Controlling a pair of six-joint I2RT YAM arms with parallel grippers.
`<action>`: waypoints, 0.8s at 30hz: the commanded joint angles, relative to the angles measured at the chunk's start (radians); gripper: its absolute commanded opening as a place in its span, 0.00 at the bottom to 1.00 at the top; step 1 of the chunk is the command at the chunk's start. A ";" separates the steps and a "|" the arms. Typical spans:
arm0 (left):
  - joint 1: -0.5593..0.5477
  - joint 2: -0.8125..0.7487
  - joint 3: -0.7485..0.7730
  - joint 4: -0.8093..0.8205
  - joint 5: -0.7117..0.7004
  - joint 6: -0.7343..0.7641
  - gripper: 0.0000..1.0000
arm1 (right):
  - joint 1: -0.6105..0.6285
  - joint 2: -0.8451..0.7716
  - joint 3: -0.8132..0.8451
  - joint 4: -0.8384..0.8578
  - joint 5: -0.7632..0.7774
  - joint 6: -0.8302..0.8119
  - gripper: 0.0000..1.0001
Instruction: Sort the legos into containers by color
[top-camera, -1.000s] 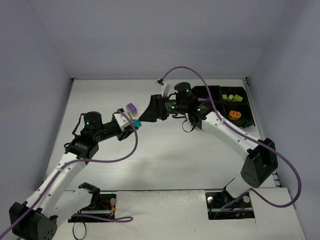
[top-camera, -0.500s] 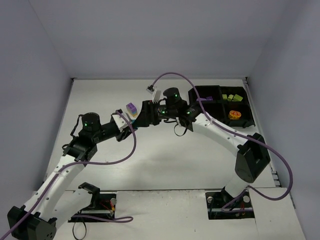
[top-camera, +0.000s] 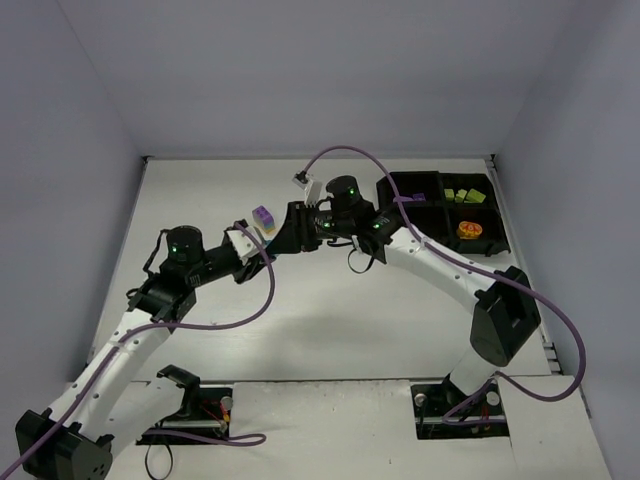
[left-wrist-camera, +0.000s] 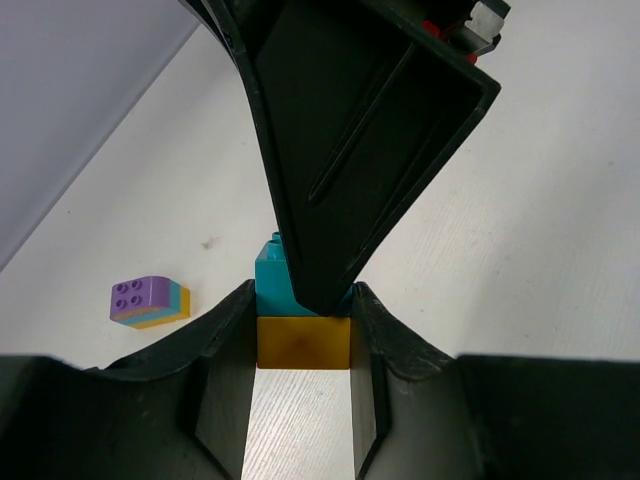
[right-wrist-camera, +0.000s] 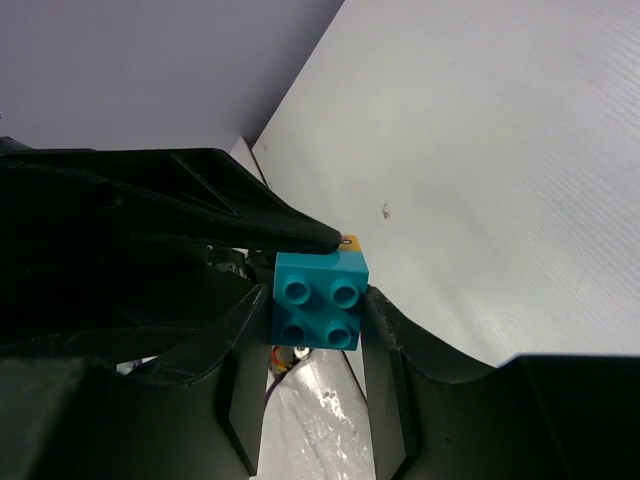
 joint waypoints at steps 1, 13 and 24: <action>-0.003 0.014 0.006 0.004 0.022 -0.008 0.02 | -0.062 -0.075 0.014 0.021 0.005 -0.057 0.00; -0.003 0.060 -0.011 0.015 0.024 -0.022 0.02 | -0.335 -0.137 -0.003 -0.119 0.011 -0.171 0.00; -0.006 0.048 -0.005 0.032 0.027 -0.060 0.02 | -0.480 -0.080 0.029 -0.304 0.603 -0.329 0.00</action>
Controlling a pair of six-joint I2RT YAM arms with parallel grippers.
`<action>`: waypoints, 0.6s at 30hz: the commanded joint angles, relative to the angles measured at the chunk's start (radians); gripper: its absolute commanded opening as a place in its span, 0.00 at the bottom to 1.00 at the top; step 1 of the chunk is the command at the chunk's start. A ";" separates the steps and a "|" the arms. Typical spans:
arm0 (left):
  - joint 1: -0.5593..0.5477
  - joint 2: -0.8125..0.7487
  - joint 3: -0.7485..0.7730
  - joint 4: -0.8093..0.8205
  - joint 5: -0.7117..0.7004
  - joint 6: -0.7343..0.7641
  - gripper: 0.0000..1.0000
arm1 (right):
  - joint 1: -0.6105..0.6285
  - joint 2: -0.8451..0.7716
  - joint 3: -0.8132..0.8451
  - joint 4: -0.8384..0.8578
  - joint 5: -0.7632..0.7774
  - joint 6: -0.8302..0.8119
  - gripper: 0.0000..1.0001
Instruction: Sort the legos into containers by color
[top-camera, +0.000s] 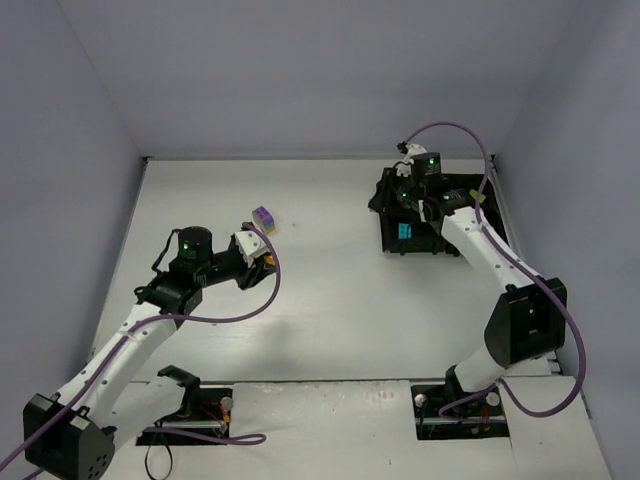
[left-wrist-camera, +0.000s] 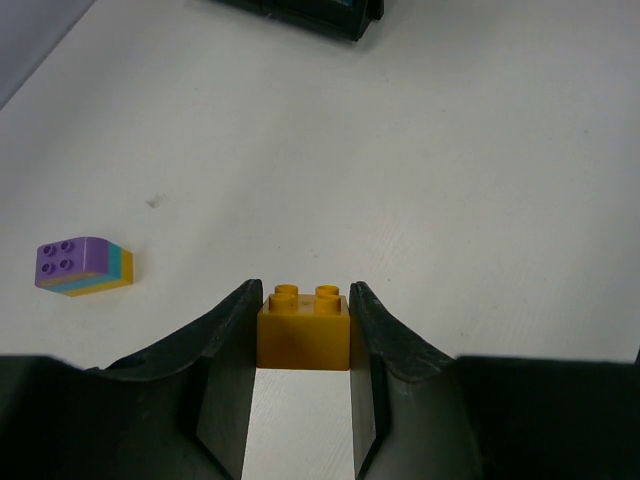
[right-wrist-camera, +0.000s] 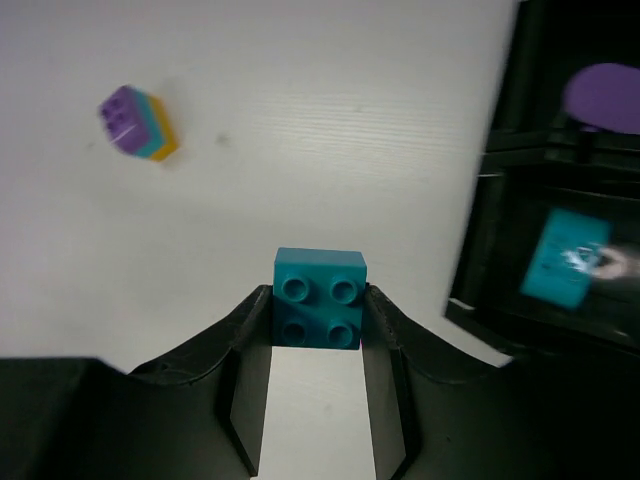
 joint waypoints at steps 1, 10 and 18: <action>0.001 -0.026 0.025 0.057 0.012 -0.026 0.02 | -0.042 0.013 0.044 -0.025 0.304 -0.055 0.00; 0.000 -0.043 0.019 0.077 0.016 -0.067 0.02 | -0.110 0.133 0.064 -0.025 0.445 -0.059 0.00; -0.008 -0.052 0.017 0.086 0.013 -0.083 0.02 | -0.124 0.217 0.082 -0.022 0.445 -0.056 0.01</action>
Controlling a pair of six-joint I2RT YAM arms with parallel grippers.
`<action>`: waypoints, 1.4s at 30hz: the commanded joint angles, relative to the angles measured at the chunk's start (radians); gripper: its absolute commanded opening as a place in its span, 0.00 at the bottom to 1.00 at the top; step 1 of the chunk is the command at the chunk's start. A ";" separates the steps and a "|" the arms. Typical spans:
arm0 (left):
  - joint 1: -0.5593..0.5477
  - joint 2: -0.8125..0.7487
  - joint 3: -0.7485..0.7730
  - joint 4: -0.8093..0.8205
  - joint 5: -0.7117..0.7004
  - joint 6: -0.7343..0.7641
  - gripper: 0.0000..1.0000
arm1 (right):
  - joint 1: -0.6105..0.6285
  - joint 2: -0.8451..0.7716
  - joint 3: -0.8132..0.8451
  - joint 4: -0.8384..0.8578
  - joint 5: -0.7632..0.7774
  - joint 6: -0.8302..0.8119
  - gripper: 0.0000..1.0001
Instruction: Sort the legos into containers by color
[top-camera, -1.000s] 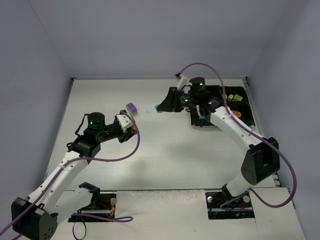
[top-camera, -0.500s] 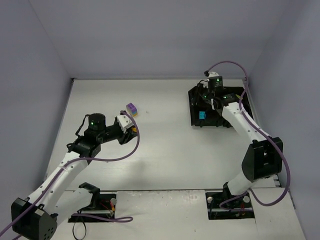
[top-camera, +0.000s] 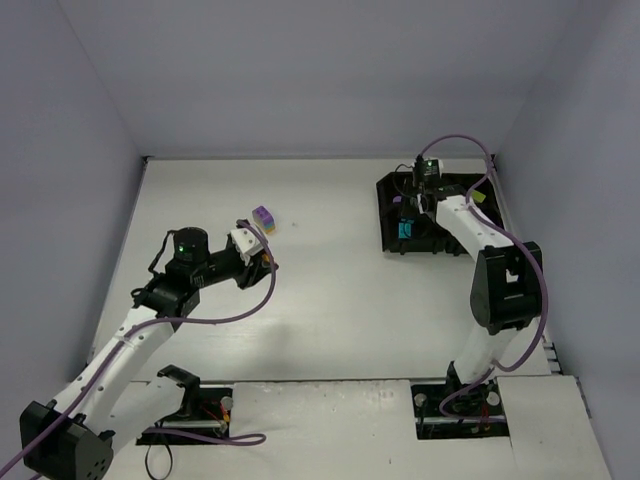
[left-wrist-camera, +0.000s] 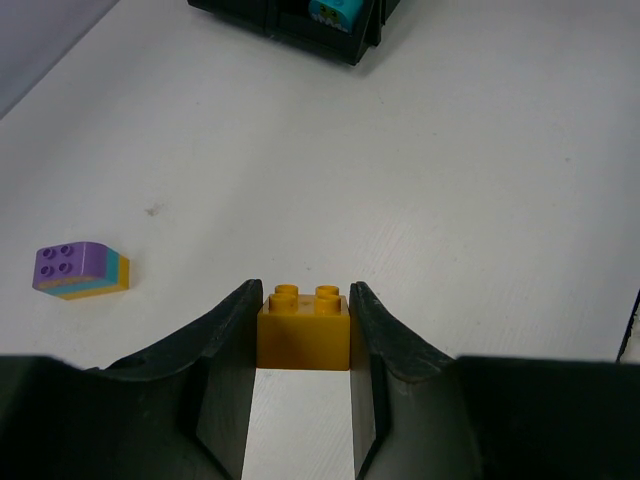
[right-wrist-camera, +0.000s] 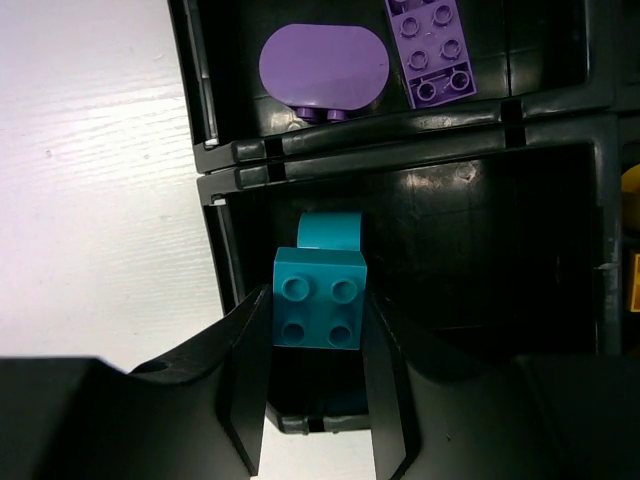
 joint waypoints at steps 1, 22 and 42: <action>-0.009 -0.017 0.016 0.074 0.013 -0.016 0.02 | -0.007 0.003 0.063 0.022 0.046 -0.008 0.01; -0.014 -0.023 0.013 0.058 0.000 0.000 0.02 | -0.008 0.012 0.037 0.022 0.036 0.005 0.09; -0.014 -0.036 0.023 0.034 -0.002 0.021 0.02 | -0.005 -0.064 0.055 0.011 -0.029 0.009 0.65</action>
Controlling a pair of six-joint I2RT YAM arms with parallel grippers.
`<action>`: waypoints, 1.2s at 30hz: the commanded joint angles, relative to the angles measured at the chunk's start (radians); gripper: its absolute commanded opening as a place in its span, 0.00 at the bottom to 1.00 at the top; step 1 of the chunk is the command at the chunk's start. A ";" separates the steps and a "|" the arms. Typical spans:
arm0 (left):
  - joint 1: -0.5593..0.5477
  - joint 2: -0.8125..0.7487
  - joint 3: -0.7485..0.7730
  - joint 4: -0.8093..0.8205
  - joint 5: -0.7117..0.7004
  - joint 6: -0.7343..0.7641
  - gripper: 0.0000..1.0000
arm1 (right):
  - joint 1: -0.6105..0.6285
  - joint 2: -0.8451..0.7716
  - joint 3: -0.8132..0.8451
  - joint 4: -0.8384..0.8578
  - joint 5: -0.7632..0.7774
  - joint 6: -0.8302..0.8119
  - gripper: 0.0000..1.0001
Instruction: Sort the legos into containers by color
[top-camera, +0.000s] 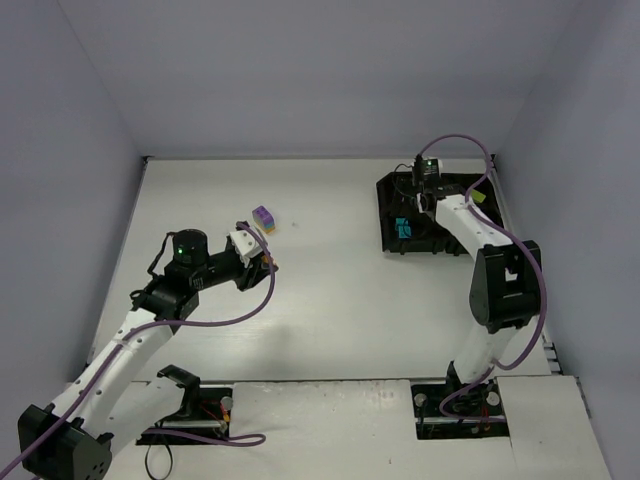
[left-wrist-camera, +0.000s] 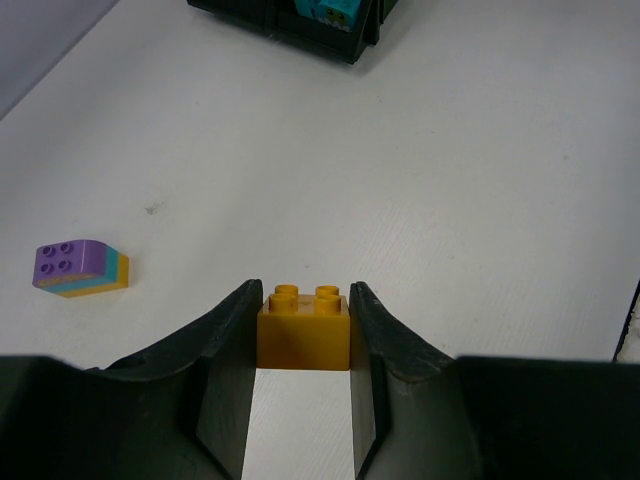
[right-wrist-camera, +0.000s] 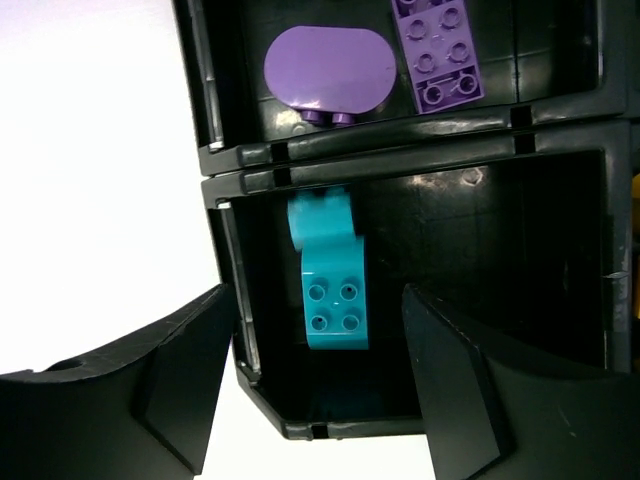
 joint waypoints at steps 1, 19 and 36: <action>-0.007 -0.017 0.032 0.039 0.005 0.024 0.02 | -0.005 -0.099 0.045 0.006 -0.056 0.012 0.66; -0.007 -0.016 0.058 0.070 0.029 0.044 0.02 | 0.308 -0.216 0.105 0.130 -0.747 0.153 0.68; -0.016 -0.042 0.055 0.081 0.010 0.029 0.02 | 0.532 -0.110 0.077 0.316 -0.847 0.300 0.68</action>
